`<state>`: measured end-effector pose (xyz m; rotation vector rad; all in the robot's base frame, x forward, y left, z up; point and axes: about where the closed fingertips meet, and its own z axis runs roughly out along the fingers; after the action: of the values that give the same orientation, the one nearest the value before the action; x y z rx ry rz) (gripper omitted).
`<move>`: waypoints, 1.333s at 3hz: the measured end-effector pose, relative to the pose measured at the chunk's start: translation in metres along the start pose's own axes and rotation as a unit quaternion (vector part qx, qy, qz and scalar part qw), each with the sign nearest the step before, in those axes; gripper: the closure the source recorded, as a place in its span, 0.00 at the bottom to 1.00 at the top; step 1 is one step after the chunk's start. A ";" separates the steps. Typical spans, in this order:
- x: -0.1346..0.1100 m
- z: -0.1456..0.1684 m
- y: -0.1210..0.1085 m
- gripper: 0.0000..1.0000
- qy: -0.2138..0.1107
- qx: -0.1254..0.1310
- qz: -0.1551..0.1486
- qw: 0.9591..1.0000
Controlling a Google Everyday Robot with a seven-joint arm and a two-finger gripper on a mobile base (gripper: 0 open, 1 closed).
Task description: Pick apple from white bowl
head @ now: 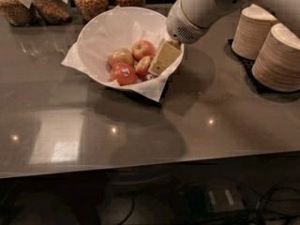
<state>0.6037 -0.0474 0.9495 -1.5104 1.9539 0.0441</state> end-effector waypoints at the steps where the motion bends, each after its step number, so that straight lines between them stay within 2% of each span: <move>1: 0.000 0.011 -0.008 0.31 -0.006 0.008 0.018 1.000; 2: -0.001 0.018 -0.008 0.27 -0.011 0.007 0.029 0.999; 3: 0.000 0.026 -0.004 0.28 -0.015 -0.001 0.040 0.999; 4: 0.000 0.034 -0.001 0.34 -0.019 -0.008 0.048 0.999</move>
Offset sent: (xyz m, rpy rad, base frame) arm 0.0231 0.0062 -0.0178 0.0718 0.0137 -0.0624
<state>0.6203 -0.0335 0.9235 -1.4147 1.9985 0.1285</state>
